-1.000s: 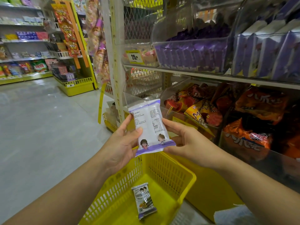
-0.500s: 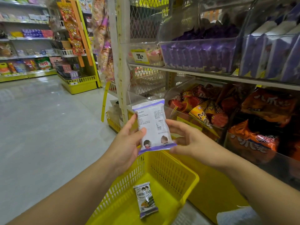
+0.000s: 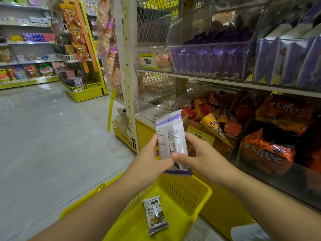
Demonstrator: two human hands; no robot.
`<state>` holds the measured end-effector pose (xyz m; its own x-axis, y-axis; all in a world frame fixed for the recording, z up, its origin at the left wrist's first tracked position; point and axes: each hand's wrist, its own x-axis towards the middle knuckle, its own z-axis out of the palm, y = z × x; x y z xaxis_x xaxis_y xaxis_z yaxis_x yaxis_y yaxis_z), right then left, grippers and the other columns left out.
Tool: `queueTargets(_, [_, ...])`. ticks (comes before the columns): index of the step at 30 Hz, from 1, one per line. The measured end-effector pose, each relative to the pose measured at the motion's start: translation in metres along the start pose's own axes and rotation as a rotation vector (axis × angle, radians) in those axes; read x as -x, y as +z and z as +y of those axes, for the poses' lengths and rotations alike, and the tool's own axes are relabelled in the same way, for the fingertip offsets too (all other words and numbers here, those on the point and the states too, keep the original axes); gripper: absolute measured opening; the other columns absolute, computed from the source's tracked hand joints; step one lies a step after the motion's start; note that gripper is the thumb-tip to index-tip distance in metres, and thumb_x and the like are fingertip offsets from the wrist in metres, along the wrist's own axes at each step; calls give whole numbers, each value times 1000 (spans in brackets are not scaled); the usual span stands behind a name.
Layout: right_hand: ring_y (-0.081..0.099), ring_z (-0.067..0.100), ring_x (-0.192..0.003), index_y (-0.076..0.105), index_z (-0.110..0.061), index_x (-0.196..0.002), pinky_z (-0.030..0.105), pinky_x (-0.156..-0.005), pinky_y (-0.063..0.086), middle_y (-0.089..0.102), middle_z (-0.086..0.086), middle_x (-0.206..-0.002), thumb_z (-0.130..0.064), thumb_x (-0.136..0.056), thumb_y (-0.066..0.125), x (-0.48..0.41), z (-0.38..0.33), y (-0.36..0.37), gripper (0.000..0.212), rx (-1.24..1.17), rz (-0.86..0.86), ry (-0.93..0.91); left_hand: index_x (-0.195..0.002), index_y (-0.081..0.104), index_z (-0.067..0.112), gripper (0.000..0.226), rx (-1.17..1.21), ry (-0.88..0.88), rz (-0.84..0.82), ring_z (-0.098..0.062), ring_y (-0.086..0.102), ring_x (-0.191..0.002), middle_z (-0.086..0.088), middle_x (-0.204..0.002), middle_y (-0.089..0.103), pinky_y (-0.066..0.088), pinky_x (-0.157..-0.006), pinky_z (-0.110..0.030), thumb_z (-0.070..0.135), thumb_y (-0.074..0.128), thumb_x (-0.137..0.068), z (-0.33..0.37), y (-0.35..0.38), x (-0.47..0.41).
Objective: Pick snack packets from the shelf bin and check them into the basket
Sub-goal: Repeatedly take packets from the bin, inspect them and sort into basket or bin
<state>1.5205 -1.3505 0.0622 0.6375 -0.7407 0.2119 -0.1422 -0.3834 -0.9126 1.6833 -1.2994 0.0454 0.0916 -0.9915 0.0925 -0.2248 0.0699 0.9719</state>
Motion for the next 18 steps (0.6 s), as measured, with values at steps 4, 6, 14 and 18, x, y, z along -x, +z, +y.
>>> queueTargets(4, [63, -3, -103, 48, -44, -123, 14, -77, 53, 66, -21, -114, -8, -88, 65, 3, -3, 4, 53, 31, -6, -70, -139, 34, 46, 78, -35, 25, 15, 7, 64, -100, 26, -113, 61, 57, -70, -19, 11, 69, -78, -2, 3, 3])
queueTargets(6, [63, -2, -104, 49, -43, -123, 16, -79, 53, 66, -21, -113, -8, -89, 64, 4, -5, 5, 50, 28, -6, -95, -134, 35, 50, 81, -19, 18, 30, 3, 66, -98, 26, -111, 62, 58, -71, -22, 17, 71, -68, -1, 4, 3])
queueTargets(14, [68, 2, -85, 48, -41, -128, 17, -65, 52, 66, -16, -114, -14, -92, 61, 7, -7, 10, 46, -16, -48, -82, -122, 55, 39, 55, 46, -28, 120, -17, 71, -96, 3, -108, 73, 60, -80, -42, 4, 55, -79, -1, -5, -2])
queueTargets(18, [69, 20, -88, 49, -36, -130, 27, -67, 57, 66, -9, -117, -14, -93, 61, 7, -6, 9, 45, -38, -57, -66, -98, 68, 35, 41, 127, -72, 104, -20, 74, -87, 2, -94, 77, 60, -66, -32, 2, 46, -93, 6, -12, -2])
